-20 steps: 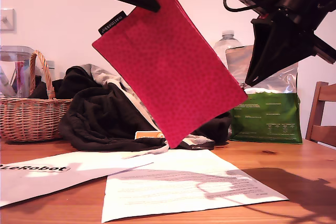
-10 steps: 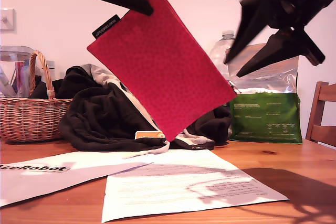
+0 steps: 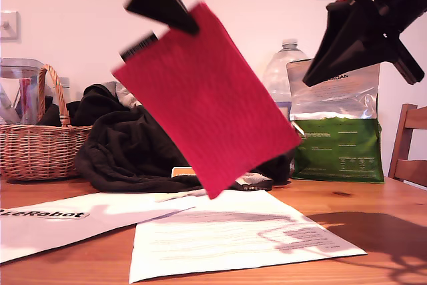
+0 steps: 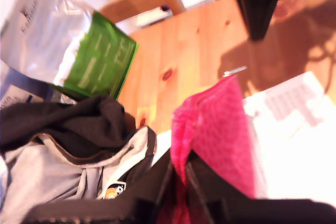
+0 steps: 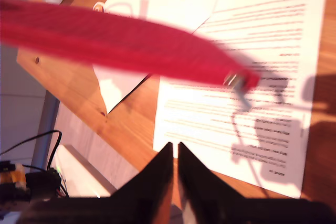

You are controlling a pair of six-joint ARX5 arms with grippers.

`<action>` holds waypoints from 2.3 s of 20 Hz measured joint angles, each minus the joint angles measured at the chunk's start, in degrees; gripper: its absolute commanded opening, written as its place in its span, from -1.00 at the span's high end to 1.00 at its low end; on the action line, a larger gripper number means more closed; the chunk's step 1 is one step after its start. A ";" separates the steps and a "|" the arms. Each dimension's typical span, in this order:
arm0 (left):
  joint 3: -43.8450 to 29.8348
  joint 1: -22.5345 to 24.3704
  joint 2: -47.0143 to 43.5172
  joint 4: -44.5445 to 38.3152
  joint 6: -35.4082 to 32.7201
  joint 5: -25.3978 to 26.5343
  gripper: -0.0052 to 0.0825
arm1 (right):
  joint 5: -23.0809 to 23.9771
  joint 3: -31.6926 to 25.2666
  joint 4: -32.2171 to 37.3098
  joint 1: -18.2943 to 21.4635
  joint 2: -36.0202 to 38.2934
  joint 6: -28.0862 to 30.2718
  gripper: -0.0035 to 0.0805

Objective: Close the zipper in the zip bag in front of you

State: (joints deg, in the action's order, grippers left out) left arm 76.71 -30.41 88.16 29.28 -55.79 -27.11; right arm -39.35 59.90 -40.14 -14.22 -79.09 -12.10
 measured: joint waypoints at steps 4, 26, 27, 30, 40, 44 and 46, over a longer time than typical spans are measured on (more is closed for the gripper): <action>0.00 -1.57 4.13 -6.88 0.33 3.96 0.93 | -0.15 0.00 -0.20 1.20 0.00 0.07 0.95; 1.07 -4.79 11.63 16.22 5.29 1.90 0.16 | -2.08 0.00 1.05 1.22 0.00 0.17 0.95; 1.07 -4.79 11.63 16.35 6.16 1.90 0.16 | -2.10 -0.02 1.03 1.22 0.00 0.17 0.95; 1.07 -4.79 11.63 17.55 7.63 1.92 0.17 | -2.08 -0.02 1.03 1.22 0.00 0.17 0.95; 5.01 -4.79 11.56 26.67 15.41 3.61 0.93 | 1.68 -0.02 2.91 1.20 0.00 5.03 0.95; 5.01 -3.61 11.56 18.62 23.69 3.67 0.93 | 14.03 -0.02 10.21 0.13 0.00 12.52 0.95; 5.01 -2.47 11.56 12.26 29.77 3.93 0.93 | 20.04 -0.02 15.47 -0.15 0.00 13.57 0.95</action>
State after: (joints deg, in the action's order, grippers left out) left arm 81.71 -32.88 99.72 41.54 -26.02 -23.18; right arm -19.31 59.88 -24.67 -14.37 -79.09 1.48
